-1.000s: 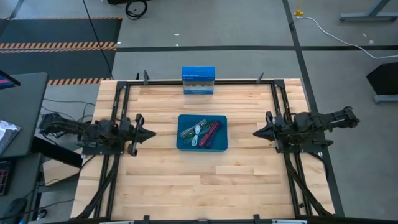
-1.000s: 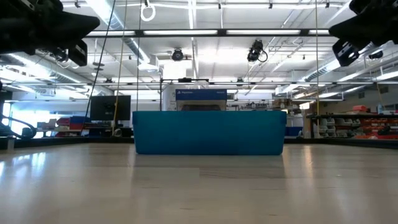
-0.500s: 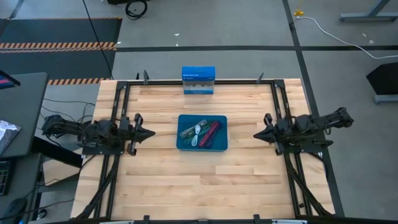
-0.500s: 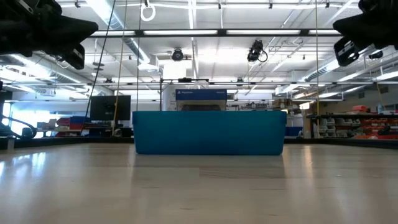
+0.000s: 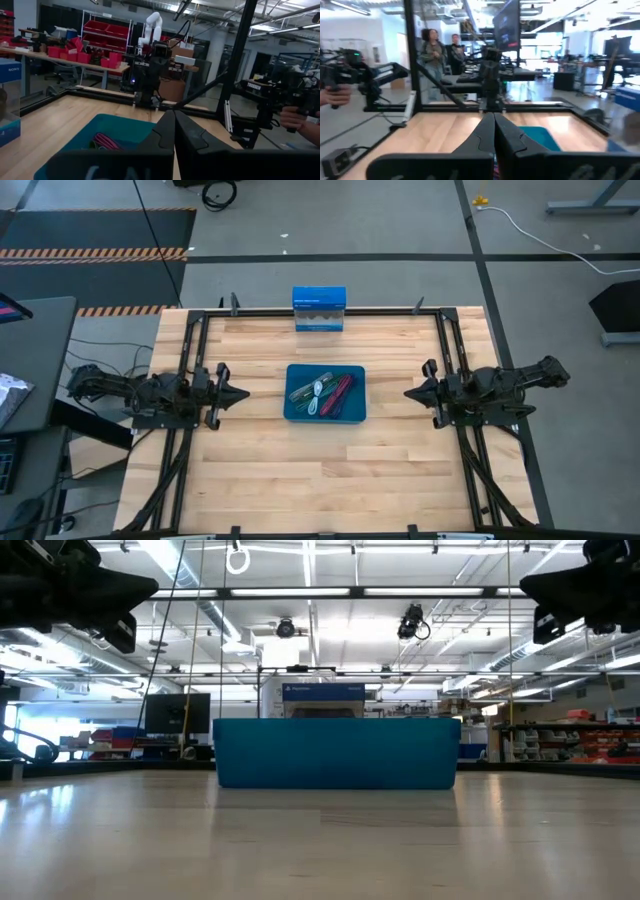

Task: Pick and place USB-C Cables
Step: Return to Home Position

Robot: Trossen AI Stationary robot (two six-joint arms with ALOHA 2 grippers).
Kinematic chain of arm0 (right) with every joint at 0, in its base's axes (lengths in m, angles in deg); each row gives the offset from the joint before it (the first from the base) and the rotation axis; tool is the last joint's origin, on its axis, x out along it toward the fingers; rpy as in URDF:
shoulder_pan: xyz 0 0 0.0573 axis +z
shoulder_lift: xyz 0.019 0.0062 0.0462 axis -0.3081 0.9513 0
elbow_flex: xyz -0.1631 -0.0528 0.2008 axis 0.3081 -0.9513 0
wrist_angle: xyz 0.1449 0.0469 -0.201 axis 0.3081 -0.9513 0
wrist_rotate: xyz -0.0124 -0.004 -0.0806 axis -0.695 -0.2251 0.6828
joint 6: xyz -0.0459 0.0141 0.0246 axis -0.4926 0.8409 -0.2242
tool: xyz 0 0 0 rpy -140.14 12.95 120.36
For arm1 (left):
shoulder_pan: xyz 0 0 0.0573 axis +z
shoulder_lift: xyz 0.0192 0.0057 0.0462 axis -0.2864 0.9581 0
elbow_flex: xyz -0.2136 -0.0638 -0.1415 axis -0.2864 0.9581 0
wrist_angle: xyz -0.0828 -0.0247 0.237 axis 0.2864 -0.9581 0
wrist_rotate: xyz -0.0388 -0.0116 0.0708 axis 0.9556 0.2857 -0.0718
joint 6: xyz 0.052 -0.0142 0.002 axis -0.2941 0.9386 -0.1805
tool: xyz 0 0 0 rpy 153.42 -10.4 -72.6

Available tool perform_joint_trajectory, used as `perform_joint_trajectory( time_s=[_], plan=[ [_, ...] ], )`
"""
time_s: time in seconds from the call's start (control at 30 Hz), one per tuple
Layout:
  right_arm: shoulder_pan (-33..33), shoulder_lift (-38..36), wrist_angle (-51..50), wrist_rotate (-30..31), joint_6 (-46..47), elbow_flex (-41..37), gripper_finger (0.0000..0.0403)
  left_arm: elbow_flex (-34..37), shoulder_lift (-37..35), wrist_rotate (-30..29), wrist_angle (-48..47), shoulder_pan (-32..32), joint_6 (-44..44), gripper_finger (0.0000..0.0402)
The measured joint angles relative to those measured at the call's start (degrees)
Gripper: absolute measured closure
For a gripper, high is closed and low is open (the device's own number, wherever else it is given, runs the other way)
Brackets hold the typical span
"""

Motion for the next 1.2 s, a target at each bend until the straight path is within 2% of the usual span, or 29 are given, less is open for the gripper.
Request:
perform_joint_trajectory(
  time_s=[0.13,0.4,0.6,0.97,1.1,1.2],
  plan=[
    [-3.5,0.0,-2.1,-0.4,0.0,0.0,0.0401,0.0,0.0,-0.3,0.0,0.0,0.0,0.0397],
    [-9.8,0.0,-6.6,-9.1,2.6,0.0,0.0401,0.0,0.0,-1.1,-0.8,0.0,-0.1,0.0397],
    [-11.7,0.0,-7.0,-10.9,2.7,0.0,0.0401,0.0,0.0,-1.8,-1.3,0.0,-0.9,0.0397],
    [-13.9,0.0,-7.7,-15.4,3.1,0.0,0.0401,0.0,0.0,0.9,-1.3,0.1,-6.3,0.0397],
    [-14.9,0.0,-7.6,-15.7,3.1,0.0,0.0401,0.0,0.0,1.5,-1.3,2.2,-6.1,0.0397],
    [-15.0,0.0,-7.4,-16.4,3.2,0.0,0.0400,0.0,0.0,4.4,-1.3,4.8,-5.3,0.0397]
  ],
)
